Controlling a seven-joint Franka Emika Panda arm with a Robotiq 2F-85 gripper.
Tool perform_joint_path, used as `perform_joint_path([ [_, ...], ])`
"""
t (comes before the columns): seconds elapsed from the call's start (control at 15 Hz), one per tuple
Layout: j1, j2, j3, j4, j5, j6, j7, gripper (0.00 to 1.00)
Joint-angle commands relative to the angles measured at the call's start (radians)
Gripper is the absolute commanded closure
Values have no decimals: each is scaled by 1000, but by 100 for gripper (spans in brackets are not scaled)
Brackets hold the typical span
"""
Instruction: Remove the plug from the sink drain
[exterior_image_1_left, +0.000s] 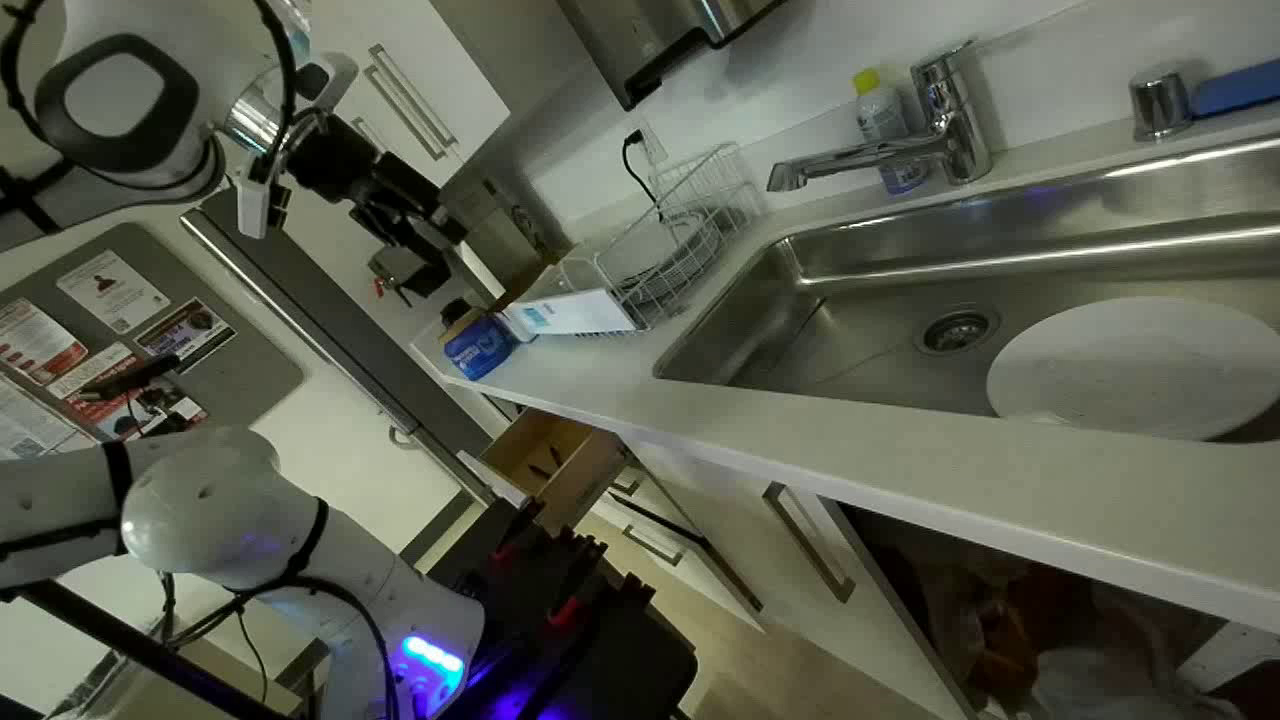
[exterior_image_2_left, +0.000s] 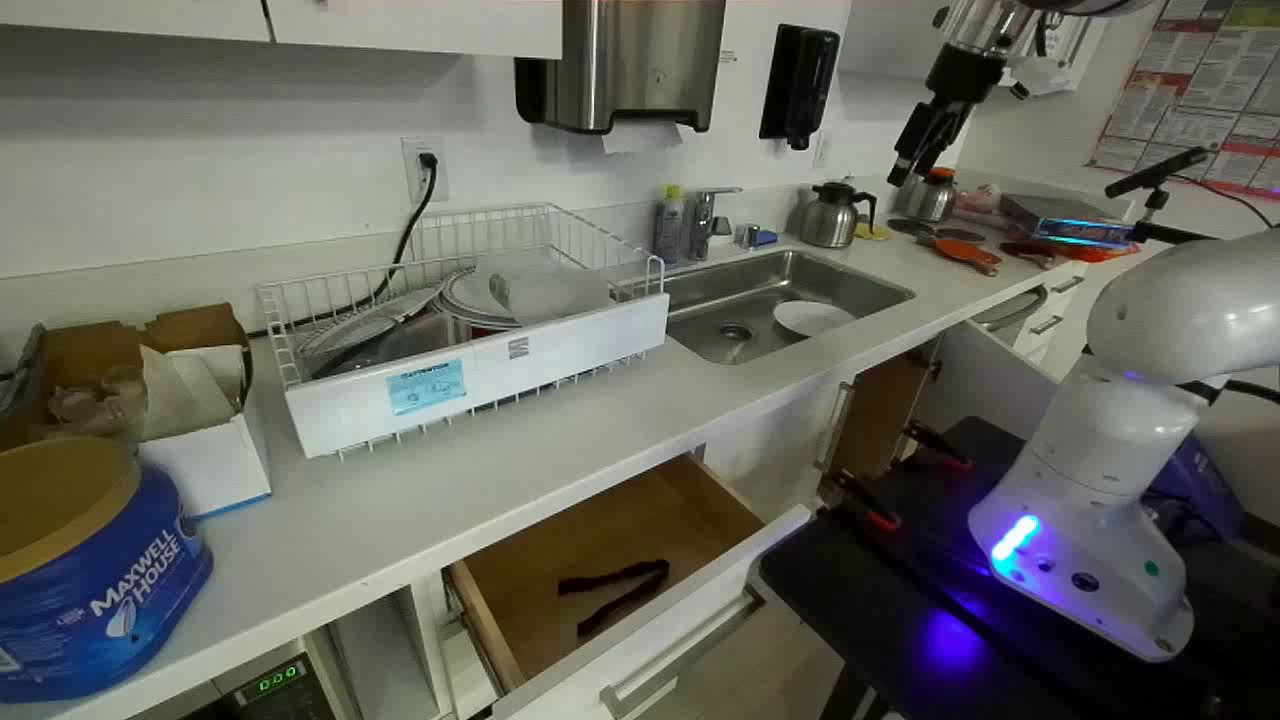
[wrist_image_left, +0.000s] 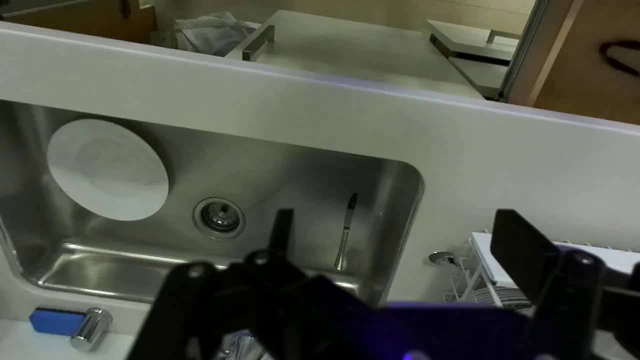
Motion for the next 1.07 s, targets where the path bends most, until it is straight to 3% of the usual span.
perform_joint_path([
  [0.0,-4,1,4,1,4,-1,-3,0],
  [0.27,-9,10,2,2,-1,35,4,0],
  [0.67,-40,278,-76,36,-7,471,5,0],
  [1.0,-66,572,-146,113,36,704,-8,0],
])
